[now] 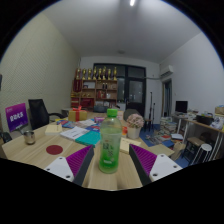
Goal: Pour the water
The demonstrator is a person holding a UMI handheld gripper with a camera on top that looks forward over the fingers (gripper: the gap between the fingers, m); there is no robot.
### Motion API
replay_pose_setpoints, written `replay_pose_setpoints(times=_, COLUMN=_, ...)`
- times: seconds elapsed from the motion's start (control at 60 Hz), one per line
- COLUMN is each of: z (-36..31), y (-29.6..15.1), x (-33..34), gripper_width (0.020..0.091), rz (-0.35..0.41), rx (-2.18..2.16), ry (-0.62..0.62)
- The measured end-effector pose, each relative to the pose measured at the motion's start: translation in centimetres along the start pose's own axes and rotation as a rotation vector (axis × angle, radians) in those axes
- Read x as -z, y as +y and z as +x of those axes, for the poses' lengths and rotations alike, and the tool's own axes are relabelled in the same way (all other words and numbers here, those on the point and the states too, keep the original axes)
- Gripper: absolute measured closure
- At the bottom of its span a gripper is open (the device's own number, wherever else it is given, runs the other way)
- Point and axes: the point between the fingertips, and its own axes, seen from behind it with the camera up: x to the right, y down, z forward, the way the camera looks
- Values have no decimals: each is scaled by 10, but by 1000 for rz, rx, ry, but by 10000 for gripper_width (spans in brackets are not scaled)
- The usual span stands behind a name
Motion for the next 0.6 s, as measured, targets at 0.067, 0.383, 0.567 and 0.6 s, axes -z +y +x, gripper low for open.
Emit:
replay_pose_setpoints(times=0.067, z=0, y=4, x=-27, gripper_width=290, rz=-5, rx=10, ry=31)
replay_pose_setpoints(times=0.383, z=5, y=24, x=-106, gripper_width=566, rz=-45, rx=-47, ry=133)
replay_pose_setpoints(times=0.567, z=-1, y=21, x=-107, gripper_width=659, rz=-59, rx=-2, ry=142)
replay_pose_setpoints(times=0.6, z=-10, y=20, x=-108, gripper_width=650, rz=-58, rx=24, ry=138)
